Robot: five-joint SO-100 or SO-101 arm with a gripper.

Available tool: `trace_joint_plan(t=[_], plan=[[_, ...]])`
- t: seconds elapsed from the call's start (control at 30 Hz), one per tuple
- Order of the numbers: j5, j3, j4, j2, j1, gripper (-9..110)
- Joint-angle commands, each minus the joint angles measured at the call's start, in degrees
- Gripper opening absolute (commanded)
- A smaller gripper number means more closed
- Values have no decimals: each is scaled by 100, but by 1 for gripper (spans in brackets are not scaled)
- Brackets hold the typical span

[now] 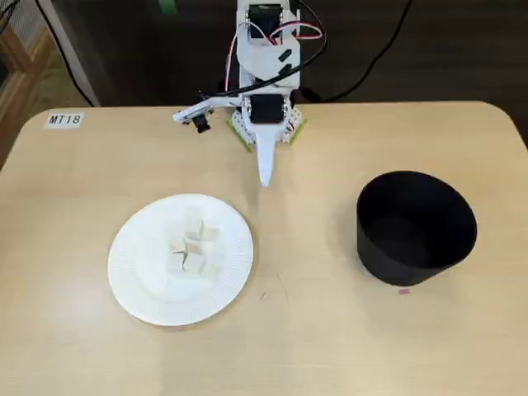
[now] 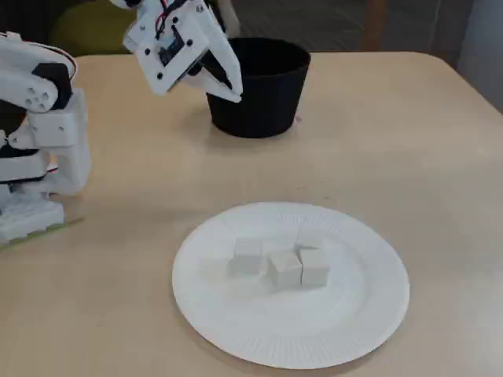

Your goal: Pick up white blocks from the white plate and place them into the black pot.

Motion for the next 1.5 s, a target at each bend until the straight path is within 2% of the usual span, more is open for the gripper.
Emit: trace_joint_plan(t=[0.0,0.23,0.5,0.67,0.73,1.0,1.33,1.47], plan=[[88,-1116,343,-932,211,-2],[-9,-3410,1652,-3190,1160,-2],[536,-3639,1714,-4122,2276,-2],[-211,-4096,1828,-4825,2549,-2],[-202,-4104,1898,-5054,2619,-2],[1731,-4104,2742,-5291,3138,-2],[4667,-4069,3313,-5212,3199,-2],[5467,-3999,3331,-5203,3120,-1]])
